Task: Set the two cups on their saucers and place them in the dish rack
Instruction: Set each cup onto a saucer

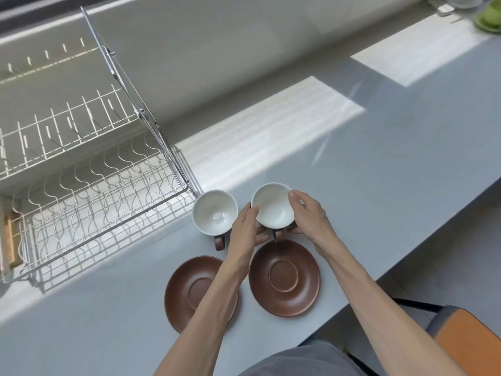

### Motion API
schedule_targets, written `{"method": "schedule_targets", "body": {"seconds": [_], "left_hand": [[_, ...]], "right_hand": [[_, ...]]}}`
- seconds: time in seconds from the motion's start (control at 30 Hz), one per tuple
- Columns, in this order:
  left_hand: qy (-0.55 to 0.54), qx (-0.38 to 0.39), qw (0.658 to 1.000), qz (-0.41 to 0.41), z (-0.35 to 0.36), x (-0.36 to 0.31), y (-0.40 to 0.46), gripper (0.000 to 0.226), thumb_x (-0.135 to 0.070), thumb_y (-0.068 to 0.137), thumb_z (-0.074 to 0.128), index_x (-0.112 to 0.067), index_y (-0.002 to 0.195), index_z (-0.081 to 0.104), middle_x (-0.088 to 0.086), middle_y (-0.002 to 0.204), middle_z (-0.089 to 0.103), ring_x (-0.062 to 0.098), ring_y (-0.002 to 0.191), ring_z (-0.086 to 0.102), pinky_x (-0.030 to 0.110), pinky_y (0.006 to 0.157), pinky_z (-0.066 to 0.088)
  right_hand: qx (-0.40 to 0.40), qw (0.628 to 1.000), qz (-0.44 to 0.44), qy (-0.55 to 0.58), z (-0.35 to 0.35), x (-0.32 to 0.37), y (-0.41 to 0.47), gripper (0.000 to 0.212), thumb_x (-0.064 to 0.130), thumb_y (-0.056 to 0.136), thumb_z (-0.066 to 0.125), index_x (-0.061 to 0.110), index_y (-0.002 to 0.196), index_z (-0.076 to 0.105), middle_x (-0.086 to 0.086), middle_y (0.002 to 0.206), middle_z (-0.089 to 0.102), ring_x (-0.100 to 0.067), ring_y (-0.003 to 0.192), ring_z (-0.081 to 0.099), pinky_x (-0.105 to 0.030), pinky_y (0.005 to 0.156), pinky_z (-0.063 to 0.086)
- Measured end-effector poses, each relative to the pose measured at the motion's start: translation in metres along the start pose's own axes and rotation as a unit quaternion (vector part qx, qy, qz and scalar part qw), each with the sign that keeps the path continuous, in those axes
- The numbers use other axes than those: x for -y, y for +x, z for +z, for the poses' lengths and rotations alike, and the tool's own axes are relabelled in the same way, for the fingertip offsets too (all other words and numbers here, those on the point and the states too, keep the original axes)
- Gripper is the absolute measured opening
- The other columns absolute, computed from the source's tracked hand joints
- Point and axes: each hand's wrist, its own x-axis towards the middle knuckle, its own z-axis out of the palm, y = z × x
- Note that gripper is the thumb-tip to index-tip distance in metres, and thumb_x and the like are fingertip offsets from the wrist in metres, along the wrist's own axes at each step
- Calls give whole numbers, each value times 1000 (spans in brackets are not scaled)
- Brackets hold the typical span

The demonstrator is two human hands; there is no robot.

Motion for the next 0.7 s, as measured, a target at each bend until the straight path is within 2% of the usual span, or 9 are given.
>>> {"method": "schedule_targets", "body": {"seconds": [0.1,0.27,0.37,0.5,0.7], "left_hand": [[-5,11,1000,6,-3,3,-12,36,-40,102,45,-25,131,60,-1,129,61,23,107,71,41,93,59],[-29,29,999,-2,-12,13,-41,27,-34,105,40,-39,102,66,-8,122,63,27,104,72,35,88,59],[-66,20,997,-37,-16,23,-56,22,-43,103,41,-41,101,63,-13,117,62,31,105,71,42,94,57],[-78,16,995,-67,-19,38,-71,26,-52,99,42,-38,102,65,-15,114,64,31,106,70,39,89,58],[-68,15,994,-83,-23,56,-86,29,-54,100,40,-36,100,63,-14,110,64,32,109,68,46,99,54]], "right_hand": [[-6,1000,-11,18,-3,-3,-14,61,70,77,38,38,126,57,4,119,62,-21,113,60,-47,95,53],[-12,999,-28,24,-4,-18,-45,57,68,83,40,36,128,57,10,122,59,-18,118,57,-47,97,52],[-18,999,-18,37,-3,-31,-60,55,68,82,42,37,125,58,13,119,60,-18,119,57,-48,97,52],[-26,999,-8,40,1,-50,-79,57,69,82,41,36,125,58,7,123,61,-19,118,57,-48,95,53],[-26,998,15,63,5,-66,-96,30,48,97,45,34,119,60,11,107,58,-20,112,55,-43,77,62]]}}
